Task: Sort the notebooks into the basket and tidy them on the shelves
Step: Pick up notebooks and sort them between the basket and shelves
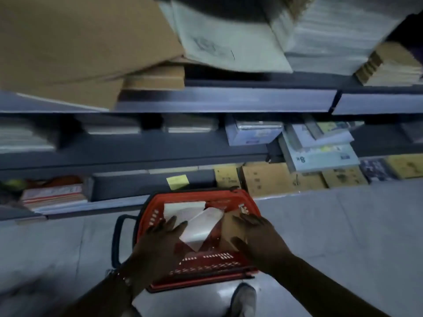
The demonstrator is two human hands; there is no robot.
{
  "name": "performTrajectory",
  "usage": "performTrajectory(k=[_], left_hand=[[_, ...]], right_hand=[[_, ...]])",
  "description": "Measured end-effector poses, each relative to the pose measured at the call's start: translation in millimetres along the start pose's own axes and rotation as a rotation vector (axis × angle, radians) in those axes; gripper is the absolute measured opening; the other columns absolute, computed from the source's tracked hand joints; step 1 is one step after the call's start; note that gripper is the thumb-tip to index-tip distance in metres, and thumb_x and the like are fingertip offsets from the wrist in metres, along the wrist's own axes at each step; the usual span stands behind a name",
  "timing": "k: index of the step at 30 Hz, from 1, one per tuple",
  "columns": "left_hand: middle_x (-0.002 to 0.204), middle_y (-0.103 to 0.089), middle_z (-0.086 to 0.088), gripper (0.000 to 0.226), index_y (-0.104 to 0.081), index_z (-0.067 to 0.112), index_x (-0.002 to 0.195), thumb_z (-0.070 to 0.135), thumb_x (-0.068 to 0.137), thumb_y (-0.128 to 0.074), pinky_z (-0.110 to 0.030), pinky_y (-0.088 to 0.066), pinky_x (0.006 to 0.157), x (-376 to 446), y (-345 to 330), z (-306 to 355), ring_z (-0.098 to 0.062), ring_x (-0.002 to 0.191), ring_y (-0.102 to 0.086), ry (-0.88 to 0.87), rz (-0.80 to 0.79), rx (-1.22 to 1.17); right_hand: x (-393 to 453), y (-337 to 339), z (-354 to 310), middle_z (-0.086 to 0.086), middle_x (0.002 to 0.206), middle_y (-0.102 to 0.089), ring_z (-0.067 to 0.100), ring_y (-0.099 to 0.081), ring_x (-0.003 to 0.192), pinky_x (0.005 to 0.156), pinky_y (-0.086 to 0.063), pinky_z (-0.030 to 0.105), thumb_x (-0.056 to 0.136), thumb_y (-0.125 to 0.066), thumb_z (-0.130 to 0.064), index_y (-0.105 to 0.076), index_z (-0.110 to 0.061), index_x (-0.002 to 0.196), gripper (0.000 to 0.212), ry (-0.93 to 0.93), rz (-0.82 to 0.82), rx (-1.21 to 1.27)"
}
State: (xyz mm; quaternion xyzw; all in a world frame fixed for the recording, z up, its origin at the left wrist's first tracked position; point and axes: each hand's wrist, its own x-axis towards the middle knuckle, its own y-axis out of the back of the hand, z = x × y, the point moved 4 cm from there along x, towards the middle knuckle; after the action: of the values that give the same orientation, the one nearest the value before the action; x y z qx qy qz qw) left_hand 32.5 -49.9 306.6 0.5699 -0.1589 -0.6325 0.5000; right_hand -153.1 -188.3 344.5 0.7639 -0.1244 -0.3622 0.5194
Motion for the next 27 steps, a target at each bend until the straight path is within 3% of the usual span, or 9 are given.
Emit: performTrajectory(k=[2, 4, 7, 9, 15, 19, 21, 24, 27], left_hand=[[0.166, -0.01, -0.009, 0.067, -0.013, 0.029, 0.159, 0.04, 0.099, -0.041, -0.042, -0.029, 0.119, 31.5, -44.4, -0.8, -0.03, 0.15, -0.024, 0.012, -0.1, 0.091], [0.165, -0.016, -0.013, 0.069, -0.015, 0.025, 0.158, 0.045, 0.099, -0.046, -0.044, -0.032, 0.117, 63.3, -84.4, 2.6, -0.032, 0.148, -0.028, 0.023, -0.155, 0.13], [0.164, -0.018, -0.012, 0.073, -0.016, 0.025, 0.158, 0.057, 0.097, -0.044, -0.048, -0.032, 0.115, 117.2, -131.3, 23.1, -0.035, 0.147, -0.027, 0.019, -0.181, 0.18], [0.165, -0.017, -0.012, 0.071, -0.016, 0.026, 0.158, 0.056, 0.098, -0.042, -0.047, -0.032, 0.115, 154.3, -150.0, 45.9, -0.036, 0.147, -0.026, -0.01, -0.165, 0.184], [0.165, -0.018, -0.008, 0.079, -0.013, 0.027, 0.158, 0.039, 0.093, -0.056, -0.047, -0.043, 0.107, 270.6, -182.7, 105.3, -0.034, 0.144, -0.032, -0.133, -0.006, 0.102], [0.162, -0.027, -0.008, 0.085, -0.008, 0.027, 0.158, 0.029, 0.092, -0.062, -0.045, -0.049, 0.101, 312.9, -206.1, 125.3, -0.03, 0.138, -0.044, -0.14, 0.062, -0.009], [0.157, -0.037, -0.007, 0.079, -0.018, 0.023, 0.157, 0.026, 0.093, -0.064, -0.043, -0.052, 0.097, 320.1, -211.7, 129.1, -0.028, 0.129, -0.054, -0.163, 0.13, -0.032], [0.135, -0.061, -0.007, 0.073, -0.032, 0.022, 0.15, 0.026, 0.088, -0.071, -0.042, -0.056, 0.089, 323.3, -216.3, 127.7, -0.028, 0.115, -0.065, -0.197, 0.271, -0.034], [0.12, -0.068, -0.009, 0.07, -0.036, 0.021, 0.146, 0.029, 0.087, -0.073, -0.045, -0.057, 0.087, 325.1, -219.6, 123.0, -0.029, 0.108, -0.068, -0.209, 0.295, -0.053]], right_hand=[[-8.9, -56.7, 39.4, 0.006, 0.16, -0.032, 0.026, -0.027, 0.148, 0.121, -0.015, 0.042, 0.1, -0.043, -0.05, -0.03, -0.023, 0.155, 0.063, -0.151, -0.22, 0.013], [-16.2, -106.5, 70.1, 0.006, 0.159, -0.033, 0.031, -0.027, 0.148, 0.121, -0.013, 0.051, 0.098, -0.041, -0.052, -0.024, -0.026, 0.155, 0.065, -0.304, -0.297, 0.017], [-10.3, -161.4, 99.0, 0.006, 0.15, -0.047, 0.032, -0.047, 0.135, 0.115, -0.033, 0.051, 0.094, -0.045, -0.051, -0.025, -0.028, 0.15, 0.063, -0.429, -0.316, 0.109], [2.0, -182.3, 112.3, 0.003, 0.135, -0.06, 0.026, -0.061, 0.118, 0.099, -0.052, 0.043, 0.093, -0.054, -0.048, -0.036, -0.026, 0.141, 0.055, -0.471, -0.282, 0.182], [43.5, -239.7, 143.2, -0.002, 0.122, -0.064, 0.02, -0.068, 0.103, 0.08, -0.058, 0.033, 0.098, -0.054, -0.042, -0.042, -0.025, 0.136, 0.044, -0.49, -0.176, 0.305], [56.6, -261.2, 153.4, 0.002, 0.127, -0.062, 0.024, -0.067, 0.109, 0.087, -0.058, 0.039, 0.098, -0.053, -0.044, -0.042, -0.024, 0.135, 0.043, -0.383, -0.207, 0.324], [58.4, -262.7, 157.8, 0.002, 0.132, -0.061, 0.025, -0.067, 0.113, 0.091, -0.057, 0.04, 0.097, -0.054, -0.044, -0.04, -0.023, 0.139, 0.049, -0.342, -0.2, 0.317], [60.4, -261.3, 161.1, 0.003, 0.138, -0.057, 0.026, -0.065, 0.117, 0.095, -0.055, 0.041, 0.098, -0.053, -0.045, -0.037, -0.022, 0.143, 0.054, -0.292, -0.188, 0.307], [61.8, -258.8, 162.1, 0.003, 0.14, -0.056, 0.026, -0.064, 0.118, 0.096, -0.054, 0.041, 0.098, -0.053, -0.044, -0.035, -0.022, 0.146, 0.055, -0.276, -0.159, 0.318]])
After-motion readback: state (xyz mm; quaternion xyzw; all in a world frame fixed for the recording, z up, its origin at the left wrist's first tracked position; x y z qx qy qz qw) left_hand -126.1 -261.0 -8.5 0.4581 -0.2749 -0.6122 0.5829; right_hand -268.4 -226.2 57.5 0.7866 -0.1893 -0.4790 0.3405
